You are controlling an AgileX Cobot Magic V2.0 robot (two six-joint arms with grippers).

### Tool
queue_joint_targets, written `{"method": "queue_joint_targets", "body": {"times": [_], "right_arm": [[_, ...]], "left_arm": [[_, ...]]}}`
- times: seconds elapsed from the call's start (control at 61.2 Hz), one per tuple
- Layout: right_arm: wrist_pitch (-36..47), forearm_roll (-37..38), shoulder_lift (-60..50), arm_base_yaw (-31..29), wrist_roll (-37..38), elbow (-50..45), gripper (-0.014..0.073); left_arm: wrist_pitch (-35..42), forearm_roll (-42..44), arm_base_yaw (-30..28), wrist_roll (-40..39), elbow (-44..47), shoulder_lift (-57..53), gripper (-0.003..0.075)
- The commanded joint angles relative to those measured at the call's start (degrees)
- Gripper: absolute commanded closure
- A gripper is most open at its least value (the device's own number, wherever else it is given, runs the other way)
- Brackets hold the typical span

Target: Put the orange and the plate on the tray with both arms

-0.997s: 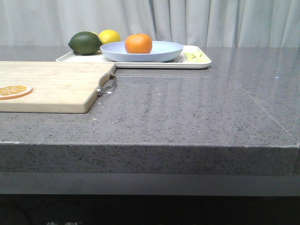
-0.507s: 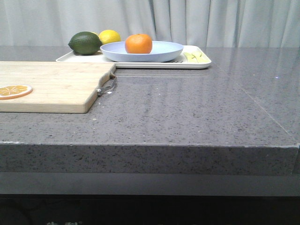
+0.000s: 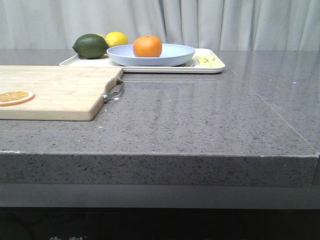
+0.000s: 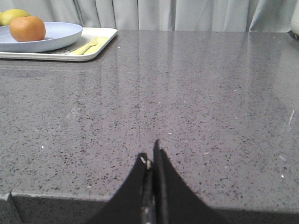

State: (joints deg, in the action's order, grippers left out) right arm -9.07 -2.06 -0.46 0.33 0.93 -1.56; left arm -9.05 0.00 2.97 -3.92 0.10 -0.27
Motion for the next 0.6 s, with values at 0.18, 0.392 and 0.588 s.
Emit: {"method": "queue_joint_targets", "body": {"times": [0.18, 0.392, 0.588], "right_arm": [[2.0, -0.1, -1.4, -0.3, -0.5, 0.3, 0.0660], [2.0, -0.1, -1.4, -0.3, -0.5, 0.3, 0.0660], [2.0, -0.1, -1.4, -0.3, -0.5, 0.3, 0.0660]], "left_arm": [[5.1, -0.5, 0.0, -0.4, 0.2, -1.1, 0.0738], [5.1, -0.5, 0.0, -0.4, 0.2, -1.1, 0.0738], [5.1, -0.5, 0.0, -0.4, 0.2, -1.1, 0.0738]]}}
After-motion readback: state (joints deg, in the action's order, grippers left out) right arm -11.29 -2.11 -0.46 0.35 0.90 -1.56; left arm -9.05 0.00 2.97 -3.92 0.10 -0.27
